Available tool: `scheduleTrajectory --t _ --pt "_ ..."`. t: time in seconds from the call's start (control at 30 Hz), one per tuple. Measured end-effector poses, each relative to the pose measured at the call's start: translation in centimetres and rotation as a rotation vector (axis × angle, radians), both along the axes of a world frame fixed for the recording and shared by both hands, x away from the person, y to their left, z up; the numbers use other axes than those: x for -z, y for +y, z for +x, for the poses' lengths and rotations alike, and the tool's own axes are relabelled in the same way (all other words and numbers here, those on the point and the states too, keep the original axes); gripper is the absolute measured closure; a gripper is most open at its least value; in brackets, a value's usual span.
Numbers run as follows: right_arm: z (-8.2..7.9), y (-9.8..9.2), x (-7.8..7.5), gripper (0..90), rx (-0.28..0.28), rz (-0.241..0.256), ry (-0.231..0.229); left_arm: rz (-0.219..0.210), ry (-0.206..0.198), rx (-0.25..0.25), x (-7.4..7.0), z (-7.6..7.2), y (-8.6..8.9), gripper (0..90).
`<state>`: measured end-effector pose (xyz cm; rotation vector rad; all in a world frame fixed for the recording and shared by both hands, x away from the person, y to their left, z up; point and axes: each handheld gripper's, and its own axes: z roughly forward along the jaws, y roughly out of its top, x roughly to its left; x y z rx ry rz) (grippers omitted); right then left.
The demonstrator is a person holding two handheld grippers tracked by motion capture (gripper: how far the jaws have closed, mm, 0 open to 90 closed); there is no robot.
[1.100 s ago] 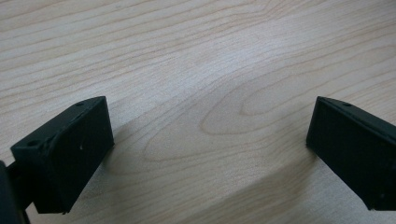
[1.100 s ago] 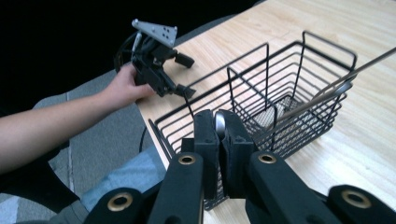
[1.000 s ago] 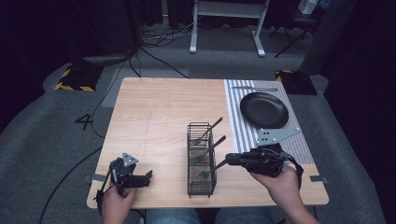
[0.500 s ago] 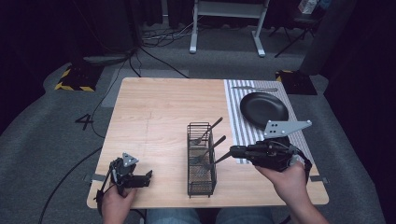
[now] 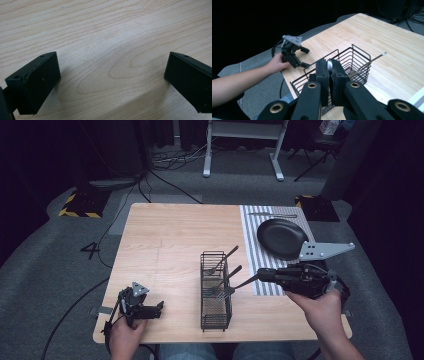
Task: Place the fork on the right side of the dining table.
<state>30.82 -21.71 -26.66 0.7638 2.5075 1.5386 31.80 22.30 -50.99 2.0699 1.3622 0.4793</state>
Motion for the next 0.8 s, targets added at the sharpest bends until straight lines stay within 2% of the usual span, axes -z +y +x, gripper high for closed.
scheduleTrajectory --t 0.5,0.8 --pt "2.0 -2.8 -2.3 86.7 0.083 0.023 -0.017 0.000 -0.004 0.000 0.0 0.1 0.0 0.5" --pt "2.9 -4.2 -2.8 86.8 0.130 0.031 -0.021 0.000 -0.004 0.000 0.0 0.1 0.0 0.5"
